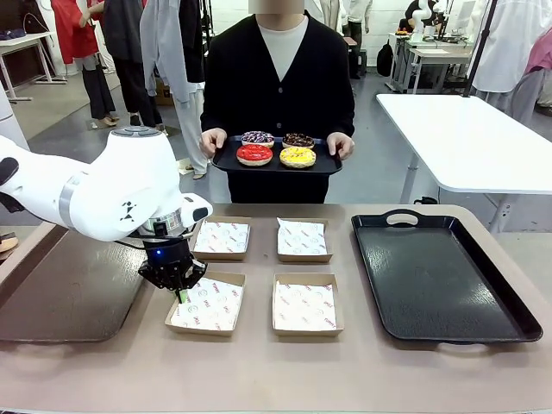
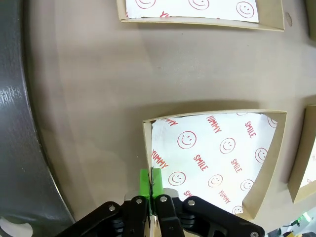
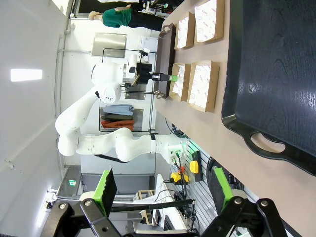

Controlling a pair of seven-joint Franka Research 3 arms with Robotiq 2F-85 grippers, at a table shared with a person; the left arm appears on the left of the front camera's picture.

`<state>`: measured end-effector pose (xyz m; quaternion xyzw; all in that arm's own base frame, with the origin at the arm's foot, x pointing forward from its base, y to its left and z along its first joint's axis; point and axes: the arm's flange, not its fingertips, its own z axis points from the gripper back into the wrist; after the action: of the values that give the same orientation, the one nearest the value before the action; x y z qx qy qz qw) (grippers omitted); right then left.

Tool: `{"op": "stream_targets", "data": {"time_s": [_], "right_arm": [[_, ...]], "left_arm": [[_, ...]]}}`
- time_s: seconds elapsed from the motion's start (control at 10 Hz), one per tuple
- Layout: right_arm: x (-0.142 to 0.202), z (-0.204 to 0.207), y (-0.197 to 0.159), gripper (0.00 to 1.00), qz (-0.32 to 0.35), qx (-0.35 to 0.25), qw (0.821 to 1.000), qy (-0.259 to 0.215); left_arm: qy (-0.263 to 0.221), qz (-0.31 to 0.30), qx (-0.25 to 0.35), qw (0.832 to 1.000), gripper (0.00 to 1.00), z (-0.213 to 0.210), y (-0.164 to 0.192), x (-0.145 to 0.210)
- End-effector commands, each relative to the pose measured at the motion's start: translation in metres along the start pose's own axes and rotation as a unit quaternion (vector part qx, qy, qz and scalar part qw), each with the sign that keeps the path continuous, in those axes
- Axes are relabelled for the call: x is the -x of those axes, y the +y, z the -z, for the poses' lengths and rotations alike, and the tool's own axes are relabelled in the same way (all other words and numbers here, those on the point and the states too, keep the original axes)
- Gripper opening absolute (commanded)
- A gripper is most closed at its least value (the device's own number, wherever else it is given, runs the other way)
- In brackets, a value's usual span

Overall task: Individually package the donuts and arrange them on the tray.
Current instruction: Pick up one Paper togo box.

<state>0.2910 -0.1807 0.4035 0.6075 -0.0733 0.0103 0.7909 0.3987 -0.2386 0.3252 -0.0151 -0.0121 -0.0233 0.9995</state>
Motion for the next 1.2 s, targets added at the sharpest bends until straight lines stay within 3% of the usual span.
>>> {"op": "stream_targets", "data": {"time_s": [0.0,0.6,1.1], "right_arm": [[-0.001,0.0,0.001,1.0,0.003,-0.001,1.0,-0.004],[-0.001,0.0,0.001,1.0,0.003,-0.001,1.0,-0.004],[-0.001,0.0,0.001,1.0,0.003,-0.001,1.0,-0.004]], "left_arm": [[0.003,-0.033,-0.007,0.999,0.0,-0.013,-0.01,0.005],[-0.03,-0.009,-0.008,0.999,0.0,-0.153,-0.02,0.022],[-0.02,-0.055,-0.011,0.998,0.0,-0.211,-0.015,-0.057]]}}
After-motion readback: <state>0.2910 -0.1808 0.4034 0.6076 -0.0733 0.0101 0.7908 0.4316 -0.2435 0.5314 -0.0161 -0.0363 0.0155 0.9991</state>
